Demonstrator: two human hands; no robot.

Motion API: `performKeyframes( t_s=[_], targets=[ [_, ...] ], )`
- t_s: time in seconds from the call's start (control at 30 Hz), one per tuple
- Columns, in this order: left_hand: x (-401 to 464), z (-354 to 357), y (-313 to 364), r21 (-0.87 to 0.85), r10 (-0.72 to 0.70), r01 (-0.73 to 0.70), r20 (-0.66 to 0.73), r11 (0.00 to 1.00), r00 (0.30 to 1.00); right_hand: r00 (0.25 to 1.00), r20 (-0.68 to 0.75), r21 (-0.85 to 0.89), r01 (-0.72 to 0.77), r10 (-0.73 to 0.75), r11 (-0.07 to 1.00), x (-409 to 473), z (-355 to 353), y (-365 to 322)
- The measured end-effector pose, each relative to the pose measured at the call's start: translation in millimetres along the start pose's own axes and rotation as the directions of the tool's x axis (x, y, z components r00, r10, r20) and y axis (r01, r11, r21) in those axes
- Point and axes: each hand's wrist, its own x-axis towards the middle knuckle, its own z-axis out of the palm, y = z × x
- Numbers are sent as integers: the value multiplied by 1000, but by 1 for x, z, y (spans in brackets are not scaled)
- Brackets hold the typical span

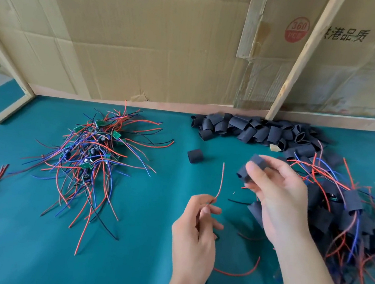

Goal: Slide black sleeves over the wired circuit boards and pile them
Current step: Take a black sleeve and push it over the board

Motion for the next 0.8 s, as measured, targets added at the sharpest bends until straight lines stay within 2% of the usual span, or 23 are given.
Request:
performKeyframes(
  t_s=[0.1, 0.23, 0.33, 0.43, 0.5, 0.6, 0.8],
  targets=[
    [-1, 1, -2, 55, 16, -20, 71, 998, 997, 998, -50, 51, 45, -43, 998, 2, -1, 1],
    [-1, 3, -3, 110, 24, -39, 137, 993, 990, 998, -56, 36, 31, -29, 999, 0, 1, 4],
    [-1, 3, -3, 115, 23, -39, 134, 993, 991, 999, 52, -50, 12, -9, 999, -2, 1, 3],
    [-1, 2, -3, 99, 0, -10, 101, 995, 995, 971, 204, -137, -100, 127, 986, -5, 0, 2],
    [0, 0, -3, 83, -29, 21, 87, 996, 996, 938, 292, -221, -124, 187, 967, -6, 0, 4],
    [1, 0, -1, 11, -68, 68, 49, 998, 996, 918, 346, -319, -78, 192, 945, -7, 1, 7],
    [0, 0, -2, -44, -85, 87, 44, 995, 995, 876, 421, -369, -70, 234, 927, -8, 1, 8]
  ],
)
